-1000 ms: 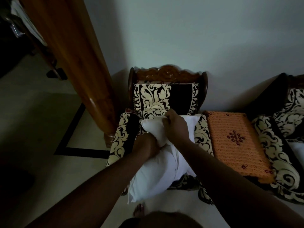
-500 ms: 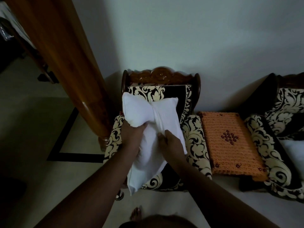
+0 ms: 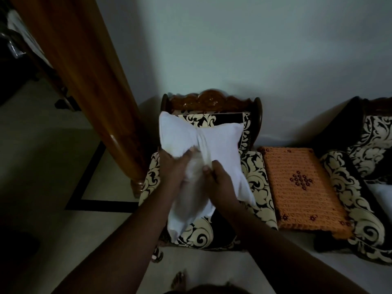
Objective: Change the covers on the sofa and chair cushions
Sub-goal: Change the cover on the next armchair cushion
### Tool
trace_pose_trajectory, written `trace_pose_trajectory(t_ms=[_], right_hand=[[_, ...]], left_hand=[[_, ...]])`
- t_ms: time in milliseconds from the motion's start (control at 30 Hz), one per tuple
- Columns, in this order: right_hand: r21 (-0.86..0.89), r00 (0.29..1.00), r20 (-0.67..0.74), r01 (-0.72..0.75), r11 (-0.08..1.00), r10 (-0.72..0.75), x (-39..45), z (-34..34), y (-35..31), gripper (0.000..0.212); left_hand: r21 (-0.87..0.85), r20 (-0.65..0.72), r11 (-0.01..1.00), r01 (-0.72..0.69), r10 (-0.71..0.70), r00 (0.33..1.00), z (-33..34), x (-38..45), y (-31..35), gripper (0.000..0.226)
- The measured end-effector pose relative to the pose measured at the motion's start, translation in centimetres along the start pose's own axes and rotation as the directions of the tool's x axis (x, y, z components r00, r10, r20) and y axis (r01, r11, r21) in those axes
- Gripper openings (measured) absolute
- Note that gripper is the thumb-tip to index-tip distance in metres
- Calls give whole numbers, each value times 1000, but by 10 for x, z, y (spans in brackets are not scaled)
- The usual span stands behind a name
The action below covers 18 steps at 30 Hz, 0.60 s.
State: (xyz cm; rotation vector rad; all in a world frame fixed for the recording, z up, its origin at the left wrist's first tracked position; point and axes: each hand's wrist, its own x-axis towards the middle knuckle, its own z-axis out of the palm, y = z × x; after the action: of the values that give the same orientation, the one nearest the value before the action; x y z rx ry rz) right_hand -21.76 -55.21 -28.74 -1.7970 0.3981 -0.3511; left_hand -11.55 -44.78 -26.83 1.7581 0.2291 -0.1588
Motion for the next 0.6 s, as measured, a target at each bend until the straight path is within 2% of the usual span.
trace_pose_trajectory(t_ms=[33,100,133,200,267,333,400,467,533,600], right_hand=[[23,1000,-25,-1,1000,1,6,-6,0,29],[49,997,-71,3,999,1,15,-13,-1,32],[58,996,-84,10,998,-5,17,-14,-1,34],[81,996,-87,9,997,-2,19,-13,1,35],[52,997,-74,-15,999,19,18,-13,3,33],[-69,998,-62,-33,997,29,19,-19,4,22],[-236,996,-71,-77,969,62,19,-27,11,17],[-348,981,-63,-194,917,183,11,-30,26,24],[-309,951,4,-294,905,310,1,-24,39,39],[-258,948,54,-290,921,313,-10,-16,38,38]], left_hand=[[113,57,994,-8,1,998,-3,-9,-6,127],[231,157,970,72,-110,981,-5,-24,-41,133],[174,247,973,149,-189,950,-6,-34,-52,129],[47,324,962,269,-270,907,-5,-42,-70,97],[20,275,957,290,-284,919,-1,-45,-66,69],[-8,183,955,297,-291,939,3,-45,-52,51],[-130,193,948,292,-265,945,6,-39,-42,50],[-285,182,897,337,-295,938,5,-33,-36,62],[-405,86,865,296,-286,954,3,-22,-39,64],[-521,-12,828,205,-247,969,0,-15,-36,60]])
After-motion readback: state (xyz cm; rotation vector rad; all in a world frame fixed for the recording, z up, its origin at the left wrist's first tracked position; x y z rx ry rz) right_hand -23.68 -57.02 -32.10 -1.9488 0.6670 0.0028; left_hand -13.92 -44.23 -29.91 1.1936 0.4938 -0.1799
